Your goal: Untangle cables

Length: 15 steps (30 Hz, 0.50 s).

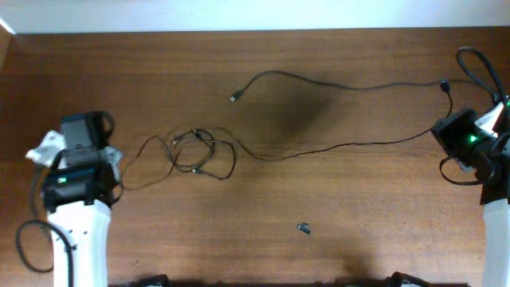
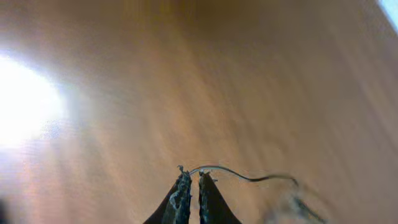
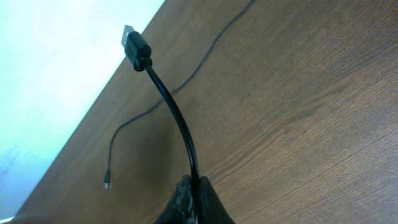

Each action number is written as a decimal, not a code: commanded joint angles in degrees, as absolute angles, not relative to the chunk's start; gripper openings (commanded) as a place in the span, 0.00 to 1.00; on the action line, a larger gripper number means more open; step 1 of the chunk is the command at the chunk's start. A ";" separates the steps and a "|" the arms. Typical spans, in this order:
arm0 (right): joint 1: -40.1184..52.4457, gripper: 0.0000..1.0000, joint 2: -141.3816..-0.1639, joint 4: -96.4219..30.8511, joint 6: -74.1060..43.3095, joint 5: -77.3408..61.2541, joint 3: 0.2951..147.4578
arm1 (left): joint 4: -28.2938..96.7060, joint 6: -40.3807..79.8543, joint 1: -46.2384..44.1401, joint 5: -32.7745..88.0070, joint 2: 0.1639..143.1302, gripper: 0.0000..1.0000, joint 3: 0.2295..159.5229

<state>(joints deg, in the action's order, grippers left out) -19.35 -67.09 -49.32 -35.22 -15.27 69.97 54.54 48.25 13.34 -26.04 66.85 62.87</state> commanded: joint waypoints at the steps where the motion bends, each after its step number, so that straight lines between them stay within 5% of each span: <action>1: -19.53 0.04 -67.02 -49.08 -34.26 -14.33 71.05 | 56.03 48.38 22.61 -30.85 66.08 0.09 63.37; 3: -19.53 0.04 -67.02 -49.10 -34.26 -14.33 71.05 | 58.22 48.34 28.73 -24.56 66.08 0.19 63.37; 6: -19.53 0.04 -67.02 -49.10 -34.28 -14.35 71.05 | 58.00 41.95 29.61 -14.39 66.52 0.63 63.26; 7: -19.53 0.04 -67.02 -49.10 -34.28 -14.35 71.05 | 56.99 38.17 29.43 -11.66 66.78 0.70 63.24; 11: -19.53 0.04 -67.02 -49.10 -34.26 -14.35 71.05 | 54.50 26.55 27.42 -3.73 69.54 0.92 63.20; 15: -19.53 0.04 -67.02 -49.10 -34.28 -14.35 71.05 | 54.37 19.53 24.38 -0.47 74.76 0.99 63.05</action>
